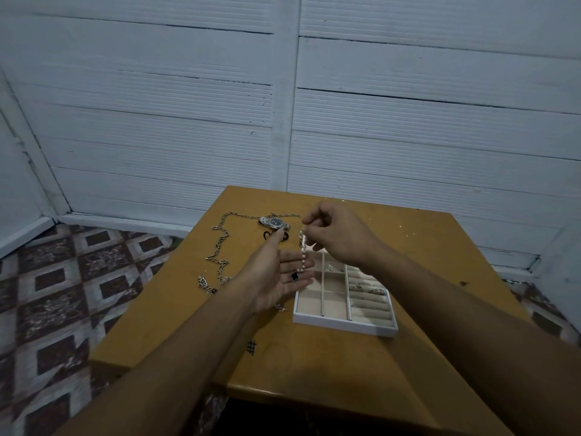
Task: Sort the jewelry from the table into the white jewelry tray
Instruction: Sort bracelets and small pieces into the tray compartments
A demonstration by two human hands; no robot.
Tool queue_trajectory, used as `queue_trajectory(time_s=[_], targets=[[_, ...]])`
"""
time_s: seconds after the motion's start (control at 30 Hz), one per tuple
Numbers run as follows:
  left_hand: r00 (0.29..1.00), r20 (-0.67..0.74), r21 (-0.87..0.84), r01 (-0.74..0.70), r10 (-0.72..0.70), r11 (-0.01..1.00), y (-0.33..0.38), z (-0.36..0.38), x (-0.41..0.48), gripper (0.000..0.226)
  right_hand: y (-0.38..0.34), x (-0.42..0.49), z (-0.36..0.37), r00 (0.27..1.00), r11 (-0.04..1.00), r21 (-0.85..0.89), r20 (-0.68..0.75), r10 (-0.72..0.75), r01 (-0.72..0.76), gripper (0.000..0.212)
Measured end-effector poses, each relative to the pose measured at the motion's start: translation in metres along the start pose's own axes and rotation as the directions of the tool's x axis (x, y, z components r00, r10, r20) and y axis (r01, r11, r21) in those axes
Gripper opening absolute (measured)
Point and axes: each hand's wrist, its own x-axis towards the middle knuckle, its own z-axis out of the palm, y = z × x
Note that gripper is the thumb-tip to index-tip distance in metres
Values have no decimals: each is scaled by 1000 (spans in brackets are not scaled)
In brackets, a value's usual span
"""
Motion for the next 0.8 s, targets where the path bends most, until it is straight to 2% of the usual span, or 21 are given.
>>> queue_trajectory(time_s=[0.33,0.8], targets=[[999,25,-5,41,-41,999,4,-3,6,70,19,-4,11,998,994,-89,18,65,-64,22],[998,-7,76,69,-69,995,9,12,1,64,31,-16,11,994,982,-157,13,105,-102,14]])
